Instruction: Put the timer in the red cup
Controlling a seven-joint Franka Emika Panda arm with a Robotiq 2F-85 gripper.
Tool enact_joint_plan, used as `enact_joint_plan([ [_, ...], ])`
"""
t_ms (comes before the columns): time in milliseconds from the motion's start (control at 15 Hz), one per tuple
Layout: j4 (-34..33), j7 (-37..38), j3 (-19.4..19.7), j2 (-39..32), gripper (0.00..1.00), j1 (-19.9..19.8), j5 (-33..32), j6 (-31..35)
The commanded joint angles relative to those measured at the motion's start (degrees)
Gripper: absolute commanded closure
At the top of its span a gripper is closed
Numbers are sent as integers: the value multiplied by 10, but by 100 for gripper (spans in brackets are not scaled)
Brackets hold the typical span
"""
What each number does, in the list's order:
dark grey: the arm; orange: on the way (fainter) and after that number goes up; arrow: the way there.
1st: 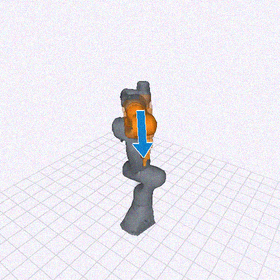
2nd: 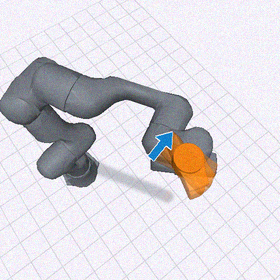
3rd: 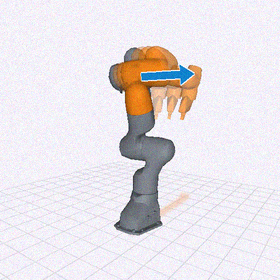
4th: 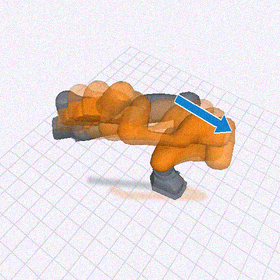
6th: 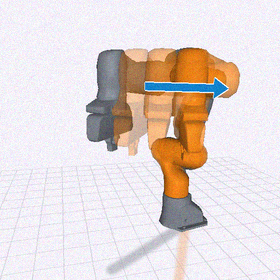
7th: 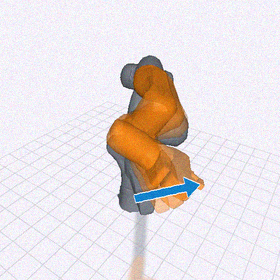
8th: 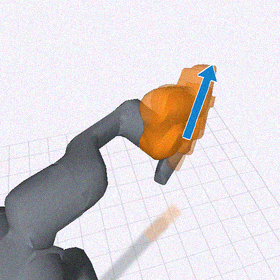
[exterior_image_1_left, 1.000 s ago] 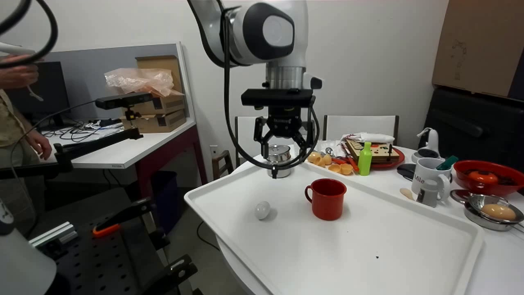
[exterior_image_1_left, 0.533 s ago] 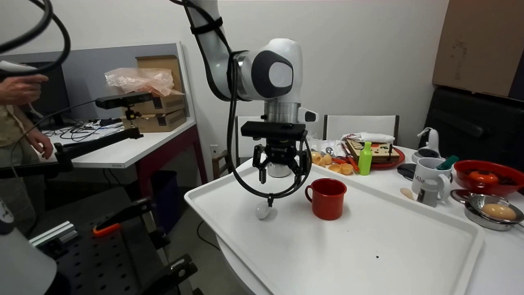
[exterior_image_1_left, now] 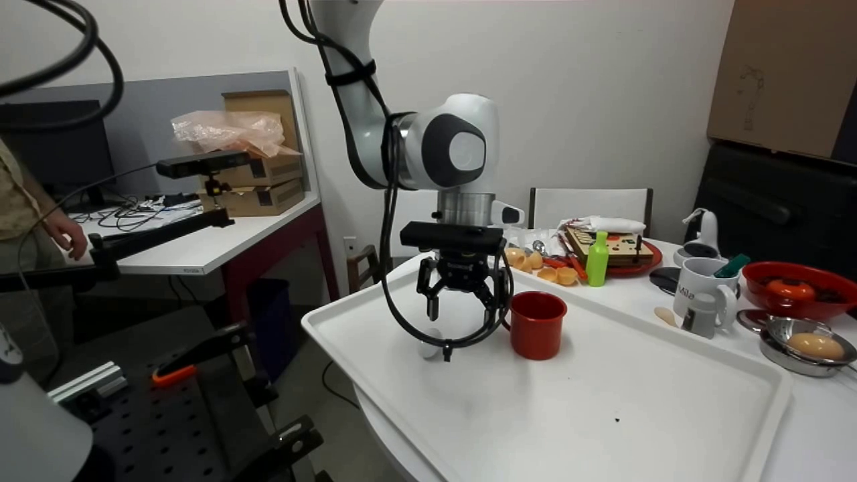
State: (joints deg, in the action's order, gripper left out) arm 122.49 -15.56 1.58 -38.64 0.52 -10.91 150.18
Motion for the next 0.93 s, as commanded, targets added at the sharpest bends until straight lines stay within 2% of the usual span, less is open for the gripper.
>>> enact_joint_plan([
  [0,-2,5,-6,0,0,-6,-7,-2],
  [200,-13,-33,-45,-20,0,-46,25,-2],
  [533,-23,-30,-53,-42,0,-56,20,0],
  [733,-31,-54,-78,-61,0,-73,30,-7],
  [867,-35,-57,-84,-72,0,-71,28,-8],
])
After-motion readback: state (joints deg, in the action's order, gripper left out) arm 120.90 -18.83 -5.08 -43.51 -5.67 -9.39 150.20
